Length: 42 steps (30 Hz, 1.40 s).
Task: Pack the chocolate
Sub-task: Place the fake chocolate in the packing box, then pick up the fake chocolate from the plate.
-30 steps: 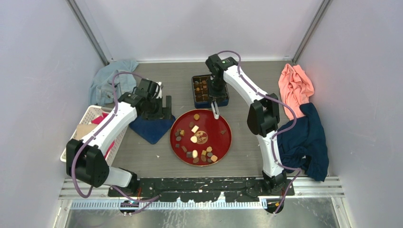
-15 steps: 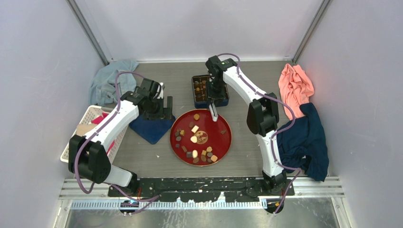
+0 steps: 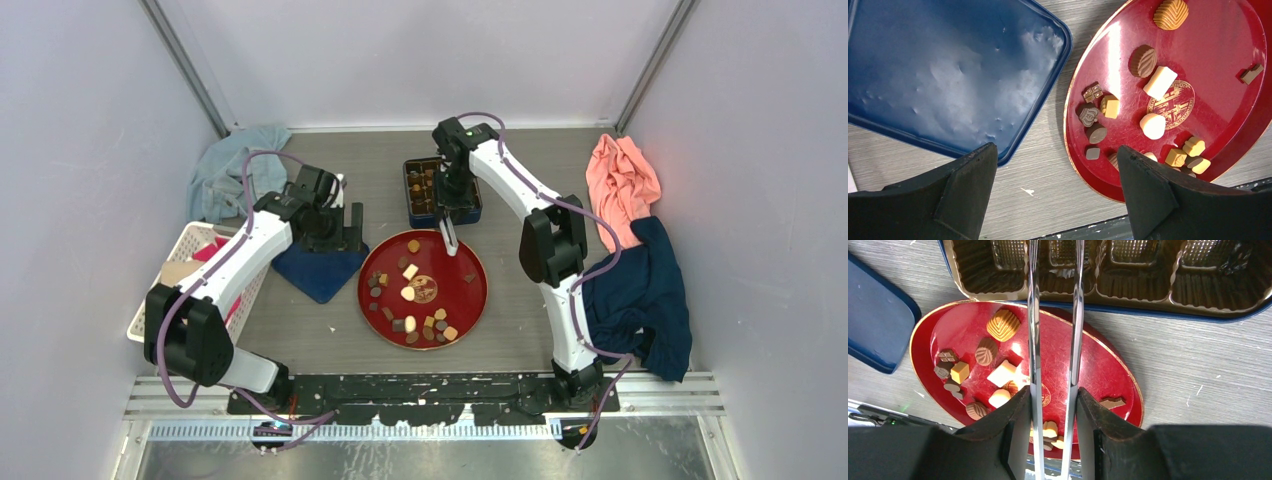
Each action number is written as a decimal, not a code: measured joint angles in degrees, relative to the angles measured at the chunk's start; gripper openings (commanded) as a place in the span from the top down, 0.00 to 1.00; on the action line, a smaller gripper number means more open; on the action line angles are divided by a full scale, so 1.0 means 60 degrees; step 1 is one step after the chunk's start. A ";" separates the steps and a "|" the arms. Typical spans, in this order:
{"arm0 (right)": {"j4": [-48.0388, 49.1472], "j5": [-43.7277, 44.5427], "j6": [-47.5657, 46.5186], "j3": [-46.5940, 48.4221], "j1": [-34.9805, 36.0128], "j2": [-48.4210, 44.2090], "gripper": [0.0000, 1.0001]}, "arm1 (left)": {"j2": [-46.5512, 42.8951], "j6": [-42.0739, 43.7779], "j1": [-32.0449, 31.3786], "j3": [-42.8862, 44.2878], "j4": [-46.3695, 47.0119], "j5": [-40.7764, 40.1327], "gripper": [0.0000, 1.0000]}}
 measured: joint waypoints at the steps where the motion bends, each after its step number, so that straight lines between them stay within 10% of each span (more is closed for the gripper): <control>1: 0.0004 0.0000 0.0000 0.0000 0.0000 0.0000 0.58 | 0.0000 0.0000 0.0000 0.0000 0.0000 0.0000 0.10; 9: 0.0036 0.0004 0.0000 0.0000 0.0000 0.0000 0.57 | 0.0000 0.0000 0.0004 0.0000 0.0000 0.0000 0.10; 20: 0.0084 0.0087 -0.0011 0.0058 0.0000 -0.0175 0.85 | -0.0026 0.0000 0.0000 0.0000 -0.0047 -0.0004 0.11; 42: 0.0047 0.0652 -0.0783 -0.5206 0.2911 -0.4652 0.65 | -0.1902 -0.0047 0.0004 -0.0663 -0.0433 -0.0029 0.11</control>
